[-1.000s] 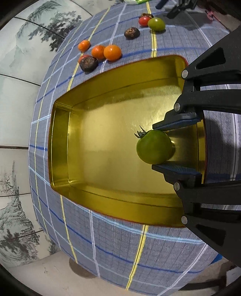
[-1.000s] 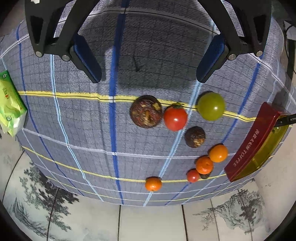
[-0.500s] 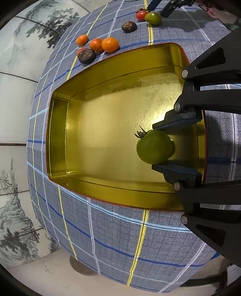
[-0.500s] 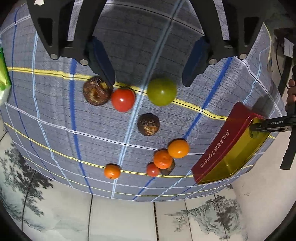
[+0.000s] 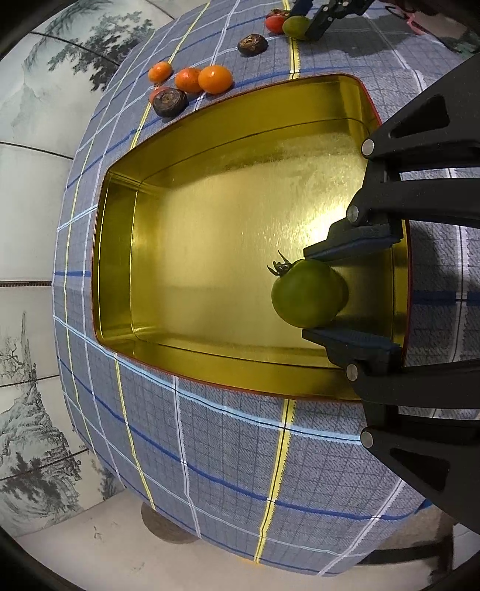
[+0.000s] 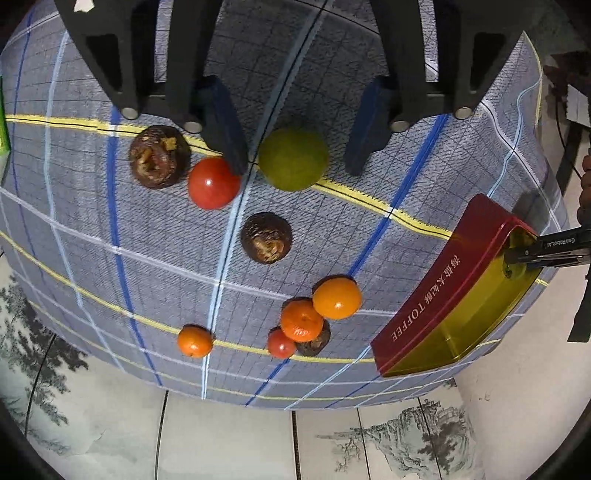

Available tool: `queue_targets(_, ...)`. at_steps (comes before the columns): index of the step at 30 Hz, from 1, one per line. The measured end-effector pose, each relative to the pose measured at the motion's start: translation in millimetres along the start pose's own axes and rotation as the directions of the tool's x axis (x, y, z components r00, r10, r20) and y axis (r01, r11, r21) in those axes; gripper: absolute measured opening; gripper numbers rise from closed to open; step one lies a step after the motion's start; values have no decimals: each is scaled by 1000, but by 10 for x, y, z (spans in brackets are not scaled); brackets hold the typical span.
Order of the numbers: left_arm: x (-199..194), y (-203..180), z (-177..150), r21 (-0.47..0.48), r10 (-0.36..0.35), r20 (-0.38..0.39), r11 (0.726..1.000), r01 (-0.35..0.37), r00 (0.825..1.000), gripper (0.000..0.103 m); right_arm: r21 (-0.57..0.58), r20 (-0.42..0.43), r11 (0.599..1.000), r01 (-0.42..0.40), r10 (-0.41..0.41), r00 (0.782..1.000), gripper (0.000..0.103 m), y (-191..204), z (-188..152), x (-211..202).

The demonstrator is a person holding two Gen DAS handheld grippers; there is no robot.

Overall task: Organize fruits
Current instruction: 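Lower the green tomato into the tin and open the left gripper, then carry the smaller green tomato into the tin and open the right gripper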

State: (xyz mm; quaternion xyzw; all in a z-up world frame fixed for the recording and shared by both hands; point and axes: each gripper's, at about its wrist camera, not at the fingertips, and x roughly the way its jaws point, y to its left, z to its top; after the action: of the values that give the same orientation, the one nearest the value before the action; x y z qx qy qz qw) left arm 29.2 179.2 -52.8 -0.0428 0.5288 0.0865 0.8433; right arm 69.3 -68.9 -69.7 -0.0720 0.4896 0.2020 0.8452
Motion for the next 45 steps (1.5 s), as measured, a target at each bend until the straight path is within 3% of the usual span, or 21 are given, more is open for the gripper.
queue_targets(9, 23, -15, 12, 1, 0, -6, 1000, 0, 1000, 37, -16, -14, 1000, 7, -7, 1000, 36, 40, -21, 74)
queue_targets(22, 30, -26, 6, -7, -17, -7, 1000, 17, 1000, 40, 0, -14, 1000, 3, -3, 1000, 35, 20, -6, 74)
queue_targets(27, -9, -32, -14, -4, -15, 12, 1000, 15, 1000, 55, 2, -2, 1000, -11, 11, 1000, 34, 46, 31, 37)
queue_targets(40, -306, 21, -43, -50, -77, 118, 995, 84, 990, 62, -56, 29, 995, -80, 81, 996, 34, 343, 255, -56)
queue_targets(45, -503, 127, -61, -83, -96, 195, 990, 114, 976, 72, -97, 42, 988, -123, 127, 991, 35, 551, 391, -94)
